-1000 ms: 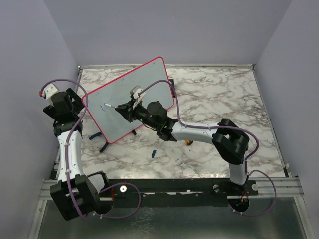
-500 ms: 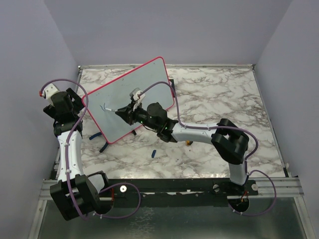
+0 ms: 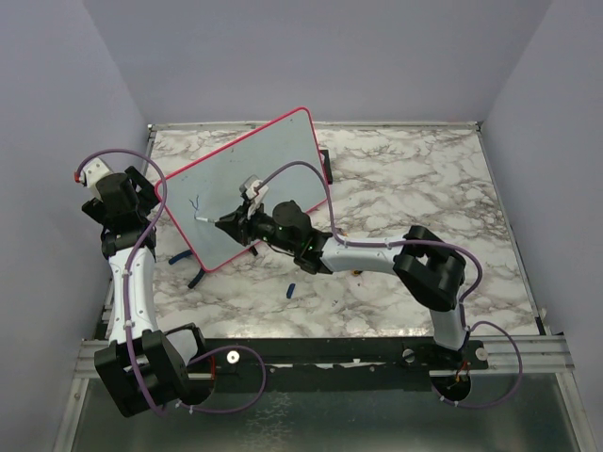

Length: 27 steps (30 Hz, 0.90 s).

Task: Write a sentence on the whiteboard

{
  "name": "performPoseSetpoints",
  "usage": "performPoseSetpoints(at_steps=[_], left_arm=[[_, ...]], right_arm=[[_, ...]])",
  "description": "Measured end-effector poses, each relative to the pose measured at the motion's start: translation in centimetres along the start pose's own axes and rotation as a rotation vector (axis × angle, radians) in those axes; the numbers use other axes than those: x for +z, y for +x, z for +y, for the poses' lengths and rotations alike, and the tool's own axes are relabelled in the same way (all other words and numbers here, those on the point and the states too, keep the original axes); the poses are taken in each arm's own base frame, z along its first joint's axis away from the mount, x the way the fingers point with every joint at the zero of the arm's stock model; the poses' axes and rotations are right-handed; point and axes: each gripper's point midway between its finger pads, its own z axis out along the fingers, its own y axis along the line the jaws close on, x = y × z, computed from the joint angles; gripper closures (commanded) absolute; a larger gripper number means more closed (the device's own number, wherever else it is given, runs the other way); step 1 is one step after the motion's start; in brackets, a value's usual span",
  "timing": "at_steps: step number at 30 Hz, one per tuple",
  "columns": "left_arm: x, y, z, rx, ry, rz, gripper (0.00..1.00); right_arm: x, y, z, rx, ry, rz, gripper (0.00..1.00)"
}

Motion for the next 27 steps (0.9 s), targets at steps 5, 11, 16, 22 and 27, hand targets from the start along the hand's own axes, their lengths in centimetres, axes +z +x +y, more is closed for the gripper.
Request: performPoseSetpoints(at_steps=[5,11,16,22,27], left_arm=[[0.0,0.0,0.0,0.000,0.000,0.000,0.06],[0.0,0.0,0.0,0.001,0.001,0.000,0.06],[0.0,0.0,0.0,0.001,0.002,0.000,0.06],[0.0,0.0,-0.1,0.001,0.003,0.000,0.06],[0.0,0.0,-0.1,0.001,0.003,0.000,0.07]], right_arm=[[0.1,0.8,0.3,0.001,-0.007,0.016,0.99],[0.1,1.0,0.6,0.001,-0.012,0.019,0.99],[0.0,1.2,0.5,0.001,-0.011,0.025,0.99],[-0.5,2.3,0.5,0.002,-0.009,0.049,0.99],[-1.5,2.1,0.6,0.001,-0.009,0.052,0.99]])
